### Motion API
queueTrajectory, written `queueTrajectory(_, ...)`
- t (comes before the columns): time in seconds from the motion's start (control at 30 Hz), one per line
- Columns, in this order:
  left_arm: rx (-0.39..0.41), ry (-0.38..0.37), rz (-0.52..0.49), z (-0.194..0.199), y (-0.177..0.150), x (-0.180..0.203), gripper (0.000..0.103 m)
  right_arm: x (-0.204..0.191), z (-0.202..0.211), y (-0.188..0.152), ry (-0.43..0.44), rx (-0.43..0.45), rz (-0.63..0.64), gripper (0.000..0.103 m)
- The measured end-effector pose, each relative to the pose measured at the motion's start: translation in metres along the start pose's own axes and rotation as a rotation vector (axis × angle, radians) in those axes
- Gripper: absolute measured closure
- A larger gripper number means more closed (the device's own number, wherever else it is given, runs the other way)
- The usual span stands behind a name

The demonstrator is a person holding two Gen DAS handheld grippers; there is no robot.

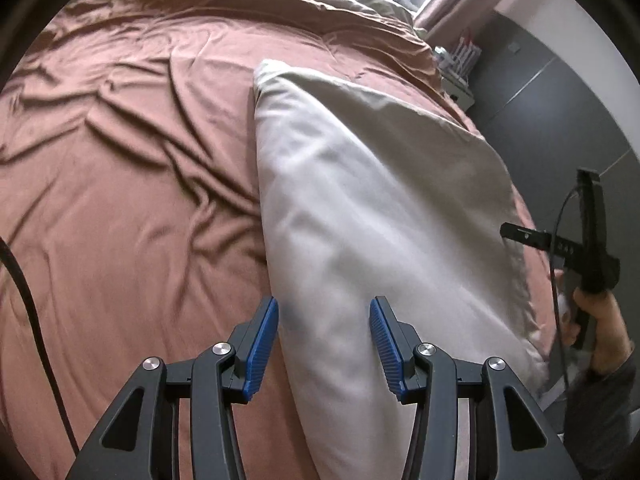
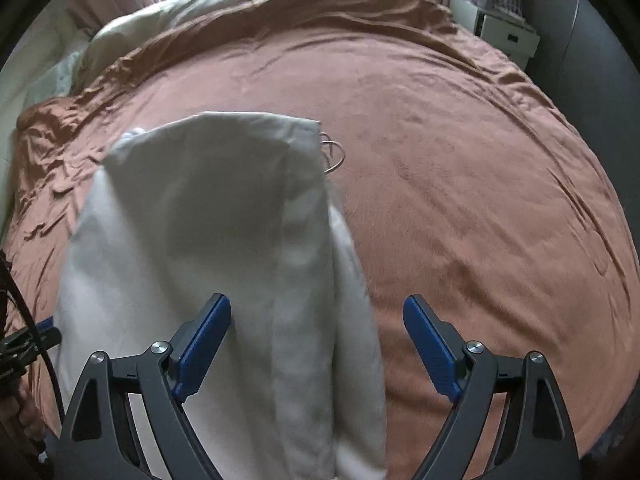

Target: Fold large clothes

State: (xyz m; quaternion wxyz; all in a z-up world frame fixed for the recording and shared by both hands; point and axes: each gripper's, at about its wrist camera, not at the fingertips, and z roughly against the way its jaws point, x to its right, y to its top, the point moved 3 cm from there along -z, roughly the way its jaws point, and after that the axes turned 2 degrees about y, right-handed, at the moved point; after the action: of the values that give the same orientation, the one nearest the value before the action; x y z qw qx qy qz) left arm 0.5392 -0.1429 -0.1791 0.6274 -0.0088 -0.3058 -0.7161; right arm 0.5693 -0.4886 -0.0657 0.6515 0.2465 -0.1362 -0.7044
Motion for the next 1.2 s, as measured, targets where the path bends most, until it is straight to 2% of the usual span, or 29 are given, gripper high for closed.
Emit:
queueTrajectory(0.23, 0.004, 0.048, -0.038, -0.018, 0.049, -0.003, 0.053, 0.011, -0.035, 0.036, -0.019, 0.015, -0.071, 0.016)
queueTrajectory(0.4, 0.005, 0.077, -0.060, -0.034, 0.076, -0.005, 0.053, 0.018, -0.058, 0.047, -0.050, 0.008, -0.096, 0.016)
queueTrajectory(0.53, 0.008, 0.088, -0.063, -0.046, 0.094, -0.008, 0.053, 0.024, -0.079, 0.053, -0.034, -0.010, -0.111, 0.016)
queueTrajectory(0.7, -0.004, 0.094, -0.055, -0.061, 0.100, -0.011, 0.053, 0.025, -0.093, 0.052, -0.041, -0.014, -0.076, 0.016)
queueTrajectory(0.83, -0.011, 0.080, -0.035, -0.057, 0.096, -0.012, 0.053, 0.025, -0.077, 0.052, -0.017, 0.013, -0.083, 0.016)
queueTrajectory(0.93, -0.021, 0.034, -0.011, -0.047, 0.091, -0.015, 0.053, 0.030, -0.056, 0.045, 0.081, 0.030, -0.074, 0.016)
queueTrajectory(0.97, -0.023, 0.023, -0.002, -0.045, 0.089, -0.016, 0.053, 0.033, -0.051, 0.040, 0.148, 0.018, -0.072, 0.016)
queueTrajectory(1.2, -0.036, -0.019, 0.036, -0.031, 0.075, -0.017, 0.053, 0.065, -0.046, 0.002, 0.420, -0.050, -0.122, 0.016)
